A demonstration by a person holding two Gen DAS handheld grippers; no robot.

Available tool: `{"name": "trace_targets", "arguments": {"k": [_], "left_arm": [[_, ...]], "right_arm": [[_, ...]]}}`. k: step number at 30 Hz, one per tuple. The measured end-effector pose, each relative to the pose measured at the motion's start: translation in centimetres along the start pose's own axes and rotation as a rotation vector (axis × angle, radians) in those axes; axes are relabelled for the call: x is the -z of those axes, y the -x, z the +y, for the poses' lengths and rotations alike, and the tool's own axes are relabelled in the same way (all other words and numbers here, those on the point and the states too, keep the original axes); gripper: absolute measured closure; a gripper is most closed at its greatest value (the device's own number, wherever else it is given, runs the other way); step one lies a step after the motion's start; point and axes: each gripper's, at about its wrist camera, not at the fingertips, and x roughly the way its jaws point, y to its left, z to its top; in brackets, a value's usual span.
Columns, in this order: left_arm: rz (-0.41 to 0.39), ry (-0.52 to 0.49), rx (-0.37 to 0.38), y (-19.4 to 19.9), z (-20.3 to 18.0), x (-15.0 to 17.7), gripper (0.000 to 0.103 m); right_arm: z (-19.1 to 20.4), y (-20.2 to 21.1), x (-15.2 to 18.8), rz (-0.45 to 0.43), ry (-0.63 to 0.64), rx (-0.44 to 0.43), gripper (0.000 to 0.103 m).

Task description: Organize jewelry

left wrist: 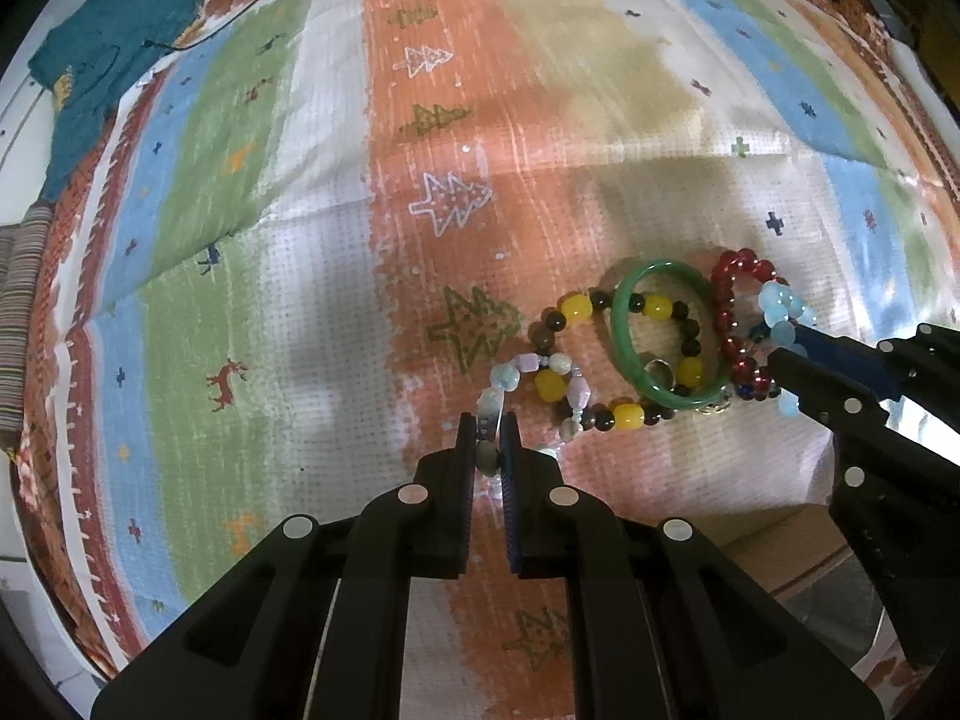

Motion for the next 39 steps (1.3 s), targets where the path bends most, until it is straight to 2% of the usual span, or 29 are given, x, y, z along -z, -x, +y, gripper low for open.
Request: {"name": "trace_targets", "arguments": {"k": [13,26,39], "left_arm": [[-0.113,-0.001,0.047,4.6,-1.4,0.7,0.095],[-0.209,0.017,0.113,8.5,-1.6,1.9,0.096],[-0.319,-0.017,0.184,13.0,-3.4,5.1,0.096]], "right_arm": [[-1.6,4.3,0.7,-0.129,-0.052,0.042,0.091],[-1.1,7.2,2.3,-0.219,-0.028,0.081,0.091],[-0.3,11.0,5.1,-0.307,-0.017,0.057,0.091]]}}
